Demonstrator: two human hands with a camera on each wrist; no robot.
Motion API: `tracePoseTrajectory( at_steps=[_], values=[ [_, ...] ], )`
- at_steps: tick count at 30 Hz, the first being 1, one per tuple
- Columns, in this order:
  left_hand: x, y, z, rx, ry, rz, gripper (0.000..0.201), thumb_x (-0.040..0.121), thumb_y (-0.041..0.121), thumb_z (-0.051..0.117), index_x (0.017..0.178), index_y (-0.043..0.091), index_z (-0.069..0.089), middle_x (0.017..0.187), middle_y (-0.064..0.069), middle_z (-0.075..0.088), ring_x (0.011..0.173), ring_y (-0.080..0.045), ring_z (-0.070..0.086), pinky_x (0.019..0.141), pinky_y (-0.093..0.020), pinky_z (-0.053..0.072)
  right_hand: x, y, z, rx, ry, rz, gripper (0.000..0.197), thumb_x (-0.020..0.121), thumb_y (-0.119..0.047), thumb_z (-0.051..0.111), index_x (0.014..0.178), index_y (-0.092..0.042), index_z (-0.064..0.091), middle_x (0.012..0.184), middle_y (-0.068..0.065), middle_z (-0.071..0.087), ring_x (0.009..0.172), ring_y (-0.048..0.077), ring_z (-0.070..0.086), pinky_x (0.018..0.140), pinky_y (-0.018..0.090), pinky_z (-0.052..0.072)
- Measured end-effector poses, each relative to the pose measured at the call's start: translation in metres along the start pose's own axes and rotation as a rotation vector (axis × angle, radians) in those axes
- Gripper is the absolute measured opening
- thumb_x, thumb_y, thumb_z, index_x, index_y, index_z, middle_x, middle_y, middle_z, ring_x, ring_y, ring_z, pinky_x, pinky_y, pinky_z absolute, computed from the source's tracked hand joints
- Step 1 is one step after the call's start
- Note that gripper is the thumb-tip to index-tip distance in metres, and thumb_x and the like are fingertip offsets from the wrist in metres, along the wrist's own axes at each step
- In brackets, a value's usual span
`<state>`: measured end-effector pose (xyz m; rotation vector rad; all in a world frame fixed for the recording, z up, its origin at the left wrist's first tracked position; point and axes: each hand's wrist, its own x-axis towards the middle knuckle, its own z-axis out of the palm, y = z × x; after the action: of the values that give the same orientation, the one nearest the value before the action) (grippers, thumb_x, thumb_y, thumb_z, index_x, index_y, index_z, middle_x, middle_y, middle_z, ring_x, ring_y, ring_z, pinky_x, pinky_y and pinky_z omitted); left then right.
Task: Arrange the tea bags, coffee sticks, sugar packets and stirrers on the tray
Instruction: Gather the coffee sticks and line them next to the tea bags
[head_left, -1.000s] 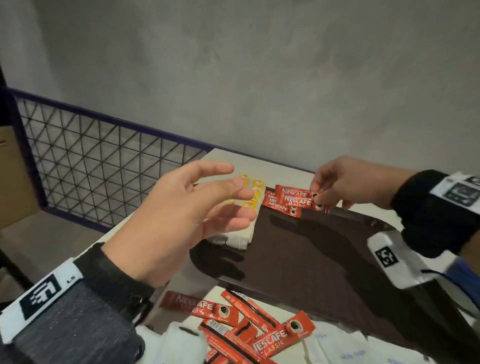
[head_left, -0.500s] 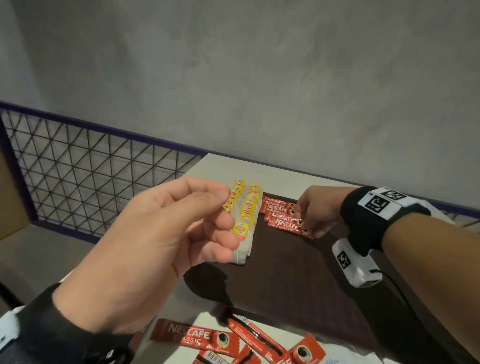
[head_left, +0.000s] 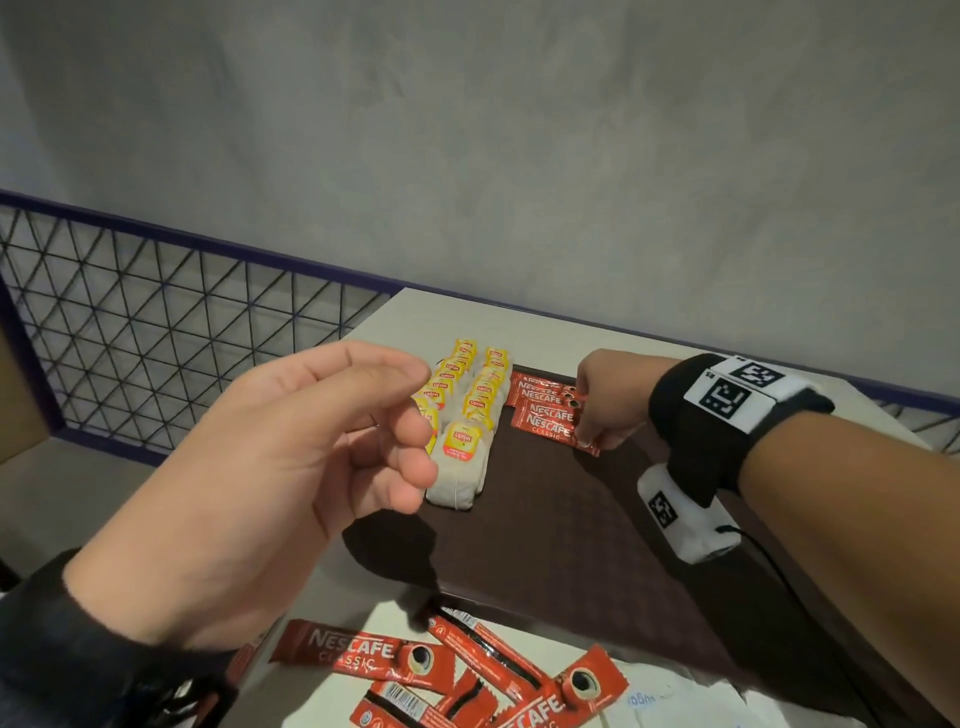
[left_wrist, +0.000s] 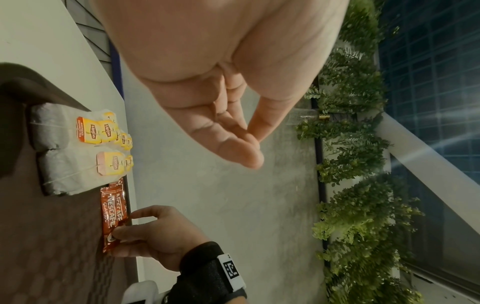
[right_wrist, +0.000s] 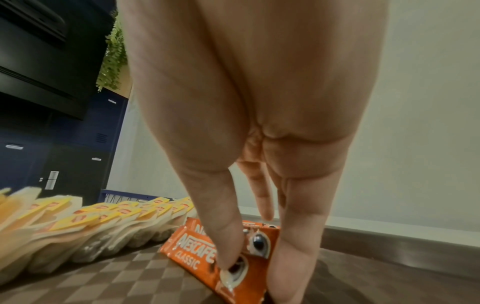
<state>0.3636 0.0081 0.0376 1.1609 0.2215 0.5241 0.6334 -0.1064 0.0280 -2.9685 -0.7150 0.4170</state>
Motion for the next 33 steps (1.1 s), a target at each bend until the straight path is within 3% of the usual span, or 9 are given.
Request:
tracePoseTrajectory(
  at_steps=[3,7,11,15,22,29,33],
  values=[
    [0.0,0.0,0.0,-0.003,0.009,0.003,0.006,0.066,0.018,0.069,0.067,0.014,0.073,0.056,-0.006,0.056,0.042,-0.013,0.053,0.034,-0.018,0.043,-0.005,-0.004,-0.001,-0.035,0.002,0.01,0.034,0.081,-0.024,0.085,0.106,-0.01,0.066,0.086,0.003,0.079,0.077,0.017,0.077,0.084,0.035,0.062],
    [0.001,0.001,0.0,-0.006,0.029,-0.002,0.005,0.068,0.017,0.068,0.068,0.013,0.072,0.057,-0.007,0.056,0.043,-0.013,0.054,0.035,-0.018,0.044,-0.012,-0.006,-0.002,-0.044,0.043,0.036,0.036,0.078,-0.027,0.086,0.099,-0.01,0.064,0.084,0.005,0.077,0.075,0.017,0.074,0.073,0.029,0.059],
    [0.002,0.001,-0.001,-0.012,0.045,-0.012,0.01,0.071,0.017,0.068,0.079,0.01,0.067,0.06,-0.006,0.058,0.045,-0.013,0.055,0.038,-0.019,0.046,-0.013,-0.004,-0.001,0.04,0.042,0.081,0.046,0.072,-0.039,0.09,0.097,-0.009,0.065,0.079,0.005,0.078,0.071,0.017,0.076,0.08,0.035,0.062],
    [0.003,0.001,-0.001,-0.021,0.053,-0.017,0.016,0.07,0.017,0.069,0.083,0.009,0.067,0.061,-0.005,0.059,0.046,-0.012,0.055,0.038,-0.018,0.047,-0.015,-0.006,0.0,0.03,0.043,0.09,0.047,0.072,-0.039,0.091,0.093,-0.011,0.06,0.082,0.006,0.075,0.069,0.017,0.074,0.064,0.028,0.058],
    [0.003,-0.002,-0.001,-0.02,0.033,-0.03,0.014,0.072,0.016,0.068,0.083,0.008,0.067,0.063,-0.006,0.06,0.048,-0.012,0.055,0.04,-0.018,0.047,-0.017,-0.019,0.005,-0.079,0.051,0.075,0.052,0.077,-0.03,0.089,0.114,-0.005,0.061,0.096,0.01,0.076,0.083,0.022,0.077,0.082,0.033,0.062],
    [0.004,-0.003,-0.001,-0.025,0.028,-0.033,0.01,0.074,0.015,0.068,0.081,0.008,0.067,0.064,-0.006,0.061,0.05,-0.011,0.056,0.04,-0.018,0.048,-0.021,-0.027,0.003,-0.148,0.07,0.059,0.055,0.081,-0.028,0.085,0.123,-0.004,0.059,0.103,0.01,0.071,0.101,0.025,0.072,0.084,0.03,0.056],
    [0.005,-0.003,-0.002,-0.028,0.037,-0.03,0.009,0.076,0.014,0.068,0.081,0.008,0.067,0.065,-0.006,0.061,0.049,-0.012,0.056,0.04,-0.018,0.048,-0.02,-0.028,0.003,-0.148,0.069,0.064,0.058,0.08,-0.027,0.086,0.125,-0.006,0.057,0.105,0.01,0.072,0.099,0.024,0.072,0.081,0.03,0.056]
  ],
)
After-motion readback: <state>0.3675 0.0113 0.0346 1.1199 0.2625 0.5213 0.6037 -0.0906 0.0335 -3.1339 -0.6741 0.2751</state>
